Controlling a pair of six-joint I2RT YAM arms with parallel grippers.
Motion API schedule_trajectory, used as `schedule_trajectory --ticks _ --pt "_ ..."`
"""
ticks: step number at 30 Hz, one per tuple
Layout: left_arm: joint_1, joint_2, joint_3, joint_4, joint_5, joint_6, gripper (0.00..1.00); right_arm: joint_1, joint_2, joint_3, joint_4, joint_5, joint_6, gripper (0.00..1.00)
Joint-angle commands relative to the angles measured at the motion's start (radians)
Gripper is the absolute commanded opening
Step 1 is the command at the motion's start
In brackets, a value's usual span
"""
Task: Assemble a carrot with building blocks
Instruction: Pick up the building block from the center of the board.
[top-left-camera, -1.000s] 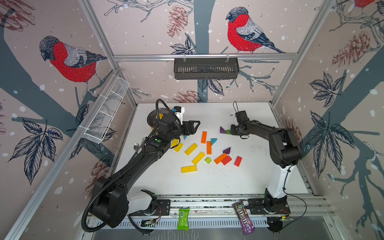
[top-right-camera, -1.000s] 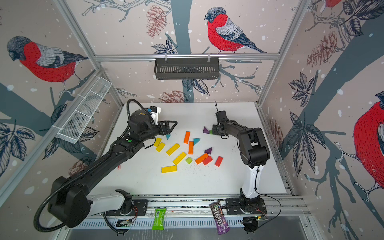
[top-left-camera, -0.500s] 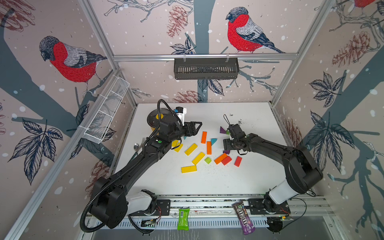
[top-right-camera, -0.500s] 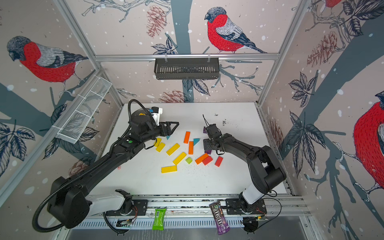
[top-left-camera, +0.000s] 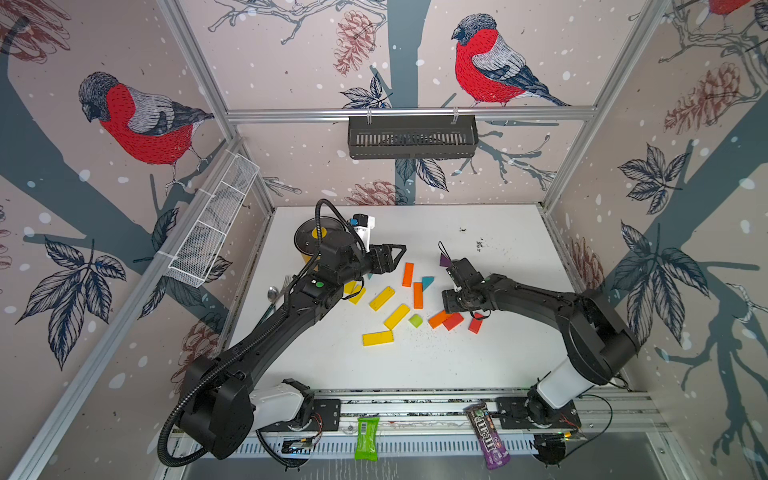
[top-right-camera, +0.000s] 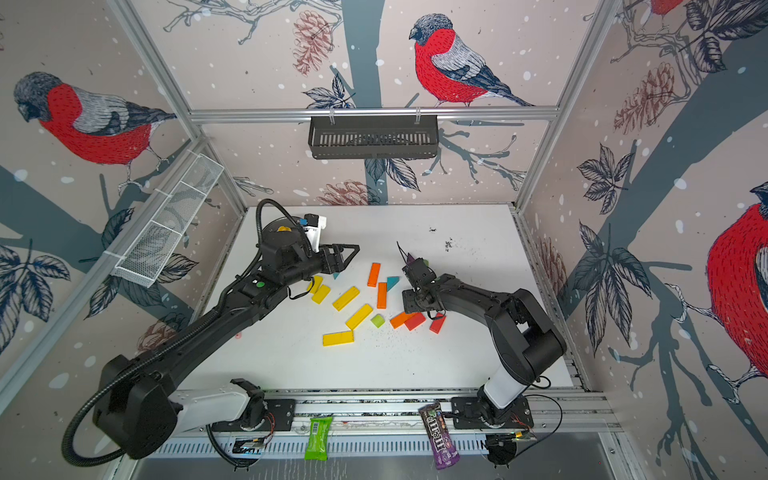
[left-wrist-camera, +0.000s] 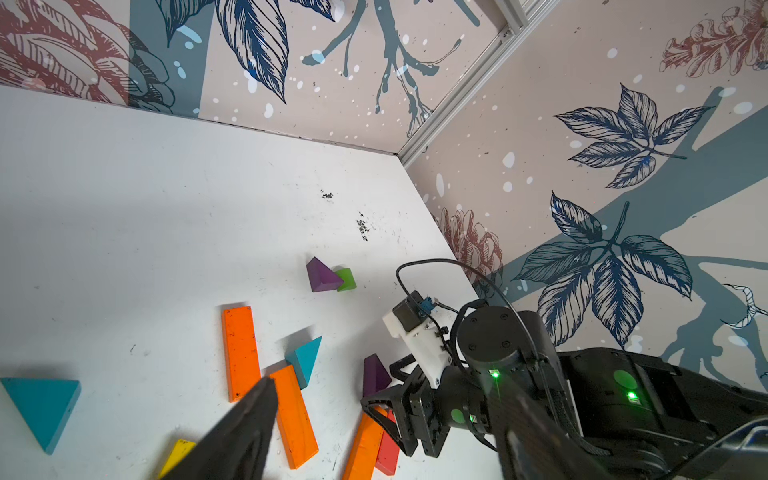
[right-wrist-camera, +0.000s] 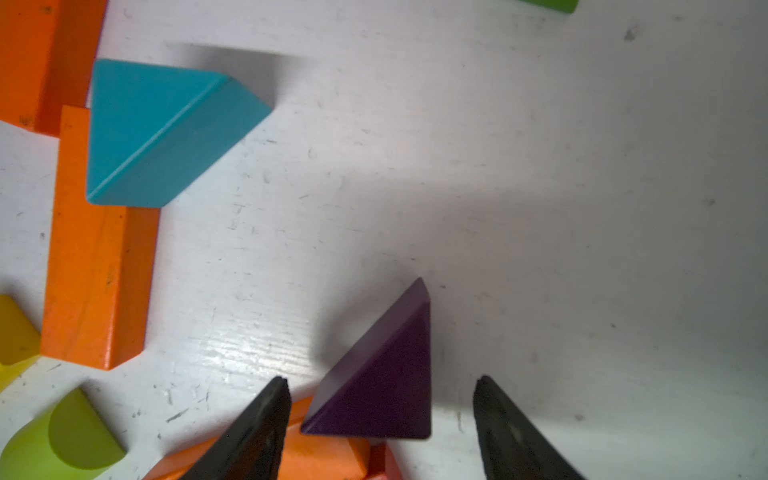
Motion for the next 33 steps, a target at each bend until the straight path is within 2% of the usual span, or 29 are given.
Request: schedule_trajectory --ticks 1,5,19,33 --pt "-0.002 -0.005 0.006 0.013 -0.004 0.008 0.81 0.003 0.006 -0.004 0.023 -0.002 0.01 0.7" --pt "-0.003 -0.007 0.006 0.014 -0.005 0.009 0.81 0.001 0.026 0.007 0.025 -0.002 -0.022 0.63" --pt "-0.003 -0.006 0.007 0.009 -0.013 0.017 0.81 0.003 0.055 0.007 0.045 0.014 -0.038 0.48" --pt "-0.002 -0.001 0.007 0.011 -0.006 0.014 0.81 -0.01 0.023 0.017 0.066 0.059 -0.02 0.41"
